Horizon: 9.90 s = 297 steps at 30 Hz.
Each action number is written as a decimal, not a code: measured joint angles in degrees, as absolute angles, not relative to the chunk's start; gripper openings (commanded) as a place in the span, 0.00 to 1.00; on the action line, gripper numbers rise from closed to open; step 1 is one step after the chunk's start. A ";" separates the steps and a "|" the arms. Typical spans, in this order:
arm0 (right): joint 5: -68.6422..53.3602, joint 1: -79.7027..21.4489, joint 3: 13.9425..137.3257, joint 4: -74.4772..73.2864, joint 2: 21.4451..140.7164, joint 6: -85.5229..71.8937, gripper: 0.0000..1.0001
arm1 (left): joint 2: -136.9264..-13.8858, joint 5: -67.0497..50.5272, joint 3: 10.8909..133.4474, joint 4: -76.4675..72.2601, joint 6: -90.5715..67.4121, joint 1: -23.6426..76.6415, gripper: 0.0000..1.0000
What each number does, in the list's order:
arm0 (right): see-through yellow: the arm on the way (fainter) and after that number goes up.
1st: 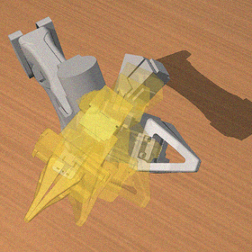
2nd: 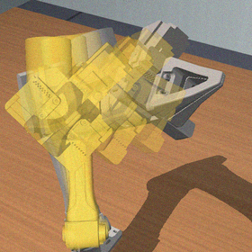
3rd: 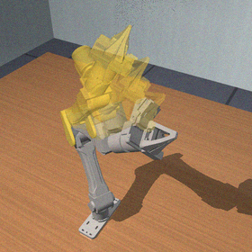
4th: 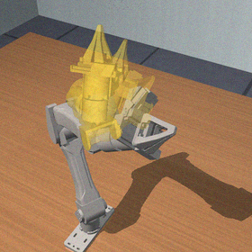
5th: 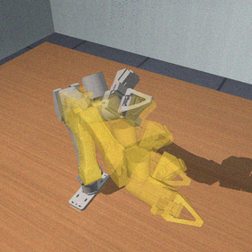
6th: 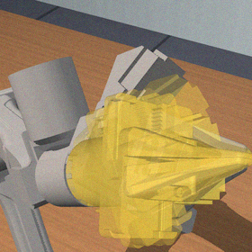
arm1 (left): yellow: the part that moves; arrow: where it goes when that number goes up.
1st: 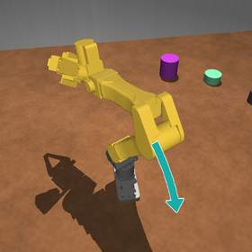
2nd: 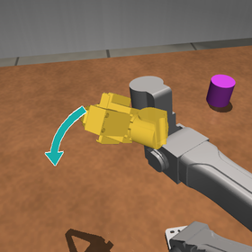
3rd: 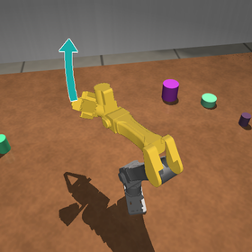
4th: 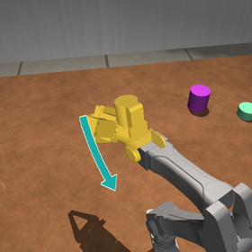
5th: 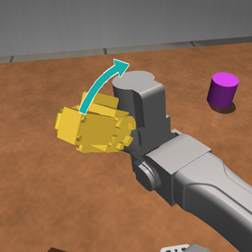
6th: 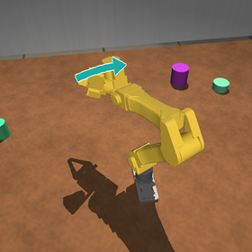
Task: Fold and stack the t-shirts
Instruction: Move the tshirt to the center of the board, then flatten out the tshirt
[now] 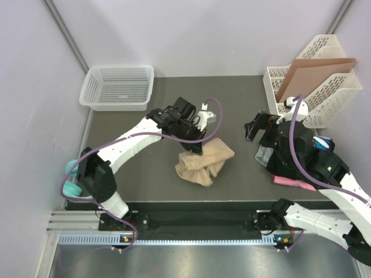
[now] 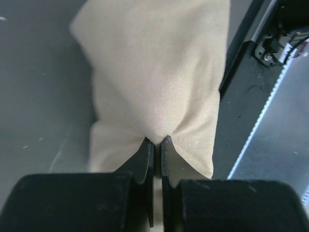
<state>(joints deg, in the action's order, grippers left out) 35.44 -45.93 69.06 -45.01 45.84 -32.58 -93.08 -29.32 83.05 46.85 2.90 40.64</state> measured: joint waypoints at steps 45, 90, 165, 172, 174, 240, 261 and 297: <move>7.20 -52.34 44.97 -17.30 73.87 -36.51 0.28 | -100.86 -38.13 75.37 39.55 -1.48 28.51 0.11; 9.80 -52.34 45.12 -24.25 66.02 -36.42 0.17 | -98.70 -33.10 75.42 46.24 9.52 29.74 0.64; 35.22 -52.27 55.92 -68.49 52.53 -58.85 0.00 | -115.02 -16.36 82.67 35.73 2.68 56.55 0.89; 34.65 -52.27 55.92 -67.99 52.62 -58.48 0.00 | -115.02 -13.98 82.70 35.68 2.70 57.93 0.82; 34.41 -52.27 55.92 -67.64 52.62 -58.43 0.00 | -115.07 -12.45 82.70 35.62 2.68 58.52 0.70; 20.40 -34.59 53.98 -54.35 67.48 -41.74 0.00 | -60.05 8.60 41.04 49.93 27.97 16.97 0.00; 20.75 -25.74 61.04 -41.95 79.92 -31.00 0.91 | -79.05 -0.78 63.68 39.94 19.09 0.71 0.99; 4.58 -50.43 32.53 -43.13 57.08 -53.23 0.80 | -80.42 -4.36 47.33 36.97 23.46 38.26 0.98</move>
